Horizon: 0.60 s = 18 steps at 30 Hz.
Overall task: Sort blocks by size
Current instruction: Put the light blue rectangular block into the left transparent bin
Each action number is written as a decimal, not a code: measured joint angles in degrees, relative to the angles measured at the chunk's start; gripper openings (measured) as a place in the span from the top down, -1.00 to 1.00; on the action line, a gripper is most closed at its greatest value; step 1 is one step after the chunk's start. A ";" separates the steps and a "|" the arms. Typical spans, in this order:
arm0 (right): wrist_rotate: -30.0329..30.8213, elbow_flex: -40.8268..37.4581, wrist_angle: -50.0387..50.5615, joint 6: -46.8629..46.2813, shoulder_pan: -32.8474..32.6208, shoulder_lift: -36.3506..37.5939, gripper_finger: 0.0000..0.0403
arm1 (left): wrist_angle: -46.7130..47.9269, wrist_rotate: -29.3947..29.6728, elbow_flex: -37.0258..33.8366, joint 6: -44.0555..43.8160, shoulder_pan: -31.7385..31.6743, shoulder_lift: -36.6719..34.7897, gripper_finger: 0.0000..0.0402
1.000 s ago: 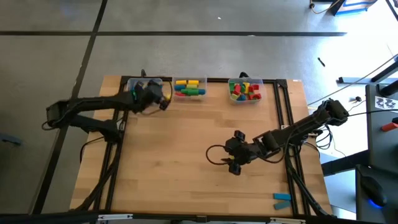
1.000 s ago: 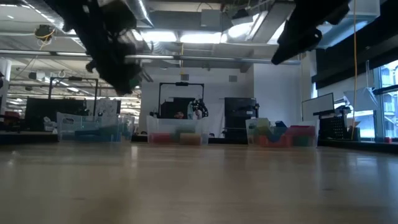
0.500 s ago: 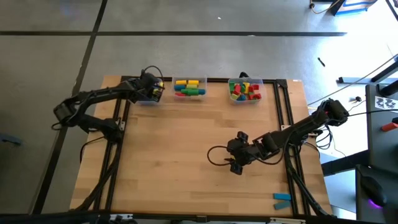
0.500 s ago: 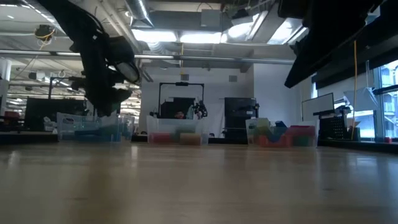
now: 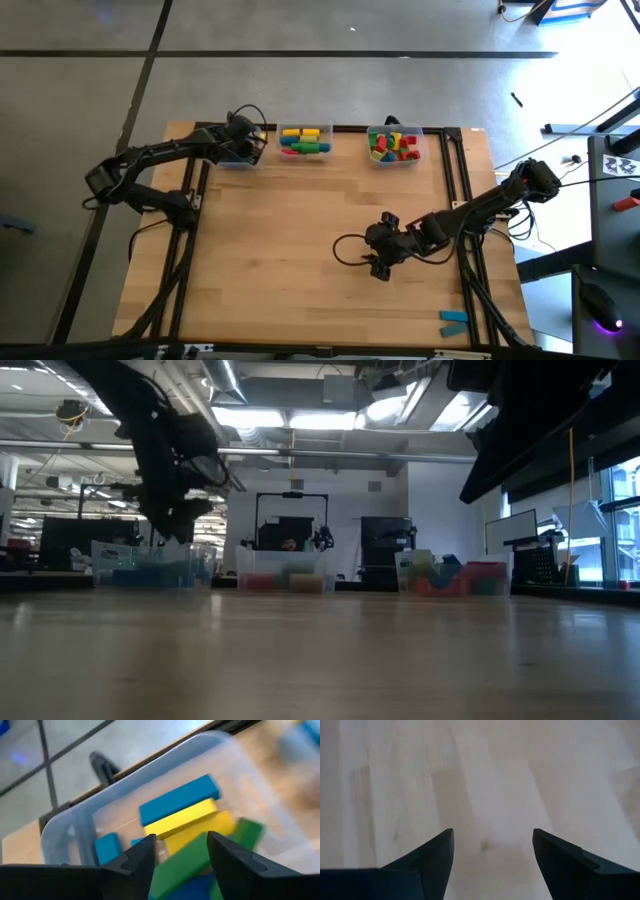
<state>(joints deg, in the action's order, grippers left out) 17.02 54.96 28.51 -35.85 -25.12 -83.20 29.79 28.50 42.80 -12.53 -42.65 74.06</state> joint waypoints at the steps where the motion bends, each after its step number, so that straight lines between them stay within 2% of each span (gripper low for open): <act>1: -0.95 0.00 0.11 -0.18 0.00 0.00 -0.31 | 0.20 -0.27 0.25 0.64 0.98 -0.56 0.13; 7: -8.72 1.98 9.03 -7.97 -2.48 0.00 -0.31 | -1.41 -0.73 1.78 0.80 10.32 -6.01 0.11; 11: -10.80 2.05 11.99 -13.37 -6.94 0.00 -0.31 | -4.60 -0.76 1.78 -0.72 18.02 -8.79 0.10; 18: -13.89 2.05 13.29 -27.34 -14.59 0.00 -0.31 | -11.90 -1.10 1.76 -2.69 31.80 -9.18 0.10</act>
<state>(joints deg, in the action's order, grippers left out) 3.13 57.01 41.80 -63.19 -39.71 -83.20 17.90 27.40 44.55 -15.22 -10.85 64.88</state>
